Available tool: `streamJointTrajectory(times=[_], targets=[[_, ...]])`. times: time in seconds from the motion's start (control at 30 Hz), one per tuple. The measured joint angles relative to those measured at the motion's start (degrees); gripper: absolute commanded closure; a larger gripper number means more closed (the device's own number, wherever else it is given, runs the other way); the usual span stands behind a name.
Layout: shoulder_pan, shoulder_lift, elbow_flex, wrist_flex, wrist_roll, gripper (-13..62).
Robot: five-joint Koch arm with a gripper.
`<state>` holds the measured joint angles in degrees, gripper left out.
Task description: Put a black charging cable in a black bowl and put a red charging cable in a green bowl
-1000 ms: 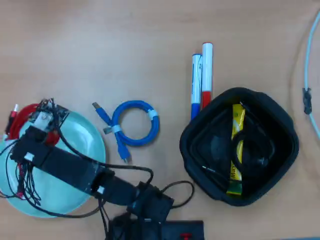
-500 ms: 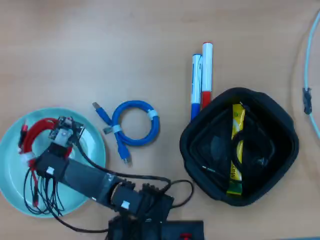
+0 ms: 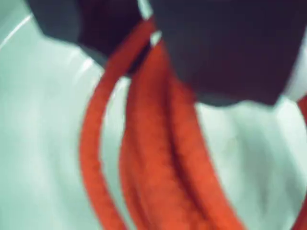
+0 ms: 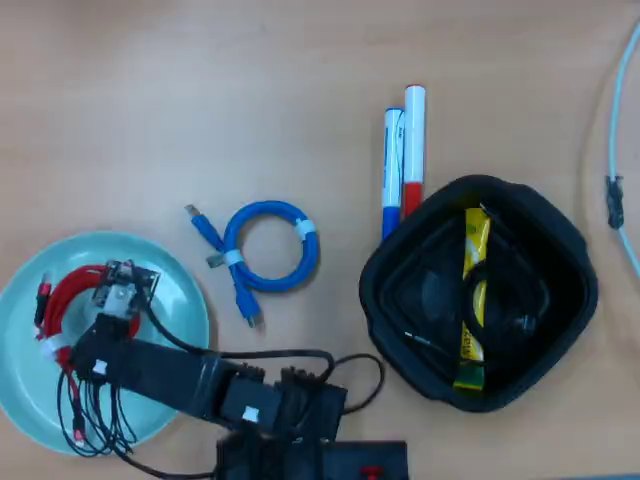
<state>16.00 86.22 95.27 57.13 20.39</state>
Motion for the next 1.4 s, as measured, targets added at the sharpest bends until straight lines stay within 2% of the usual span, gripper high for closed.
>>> streamJointTrajectory(times=[0.07,0.13,0.37,0.47,0.63,0.87,1.2,1.3,1.4], targets=[[0.00,-0.88,0.00,-0.53,0.09,54.8],[0.00,-1.05,0.00,-0.62,0.09,50.1],[0.00,-1.14,-0.09,-0.70,0.09,18.1],[0.00,-1.05,-0.09,-0.70,0.00,9.8],[2.11,3.34,-0.09,2.29,0.00,9.5],[18.54,18.63,-0.09,10.02,-3.43,9.6],[49.83,19.51,-0.09,10.02,-9.76,9.1],[59.77,19.60,5.36,10.02,-10.37,9.5],[64.34,19.69,14.24,7.38,-17.31,9.1]])
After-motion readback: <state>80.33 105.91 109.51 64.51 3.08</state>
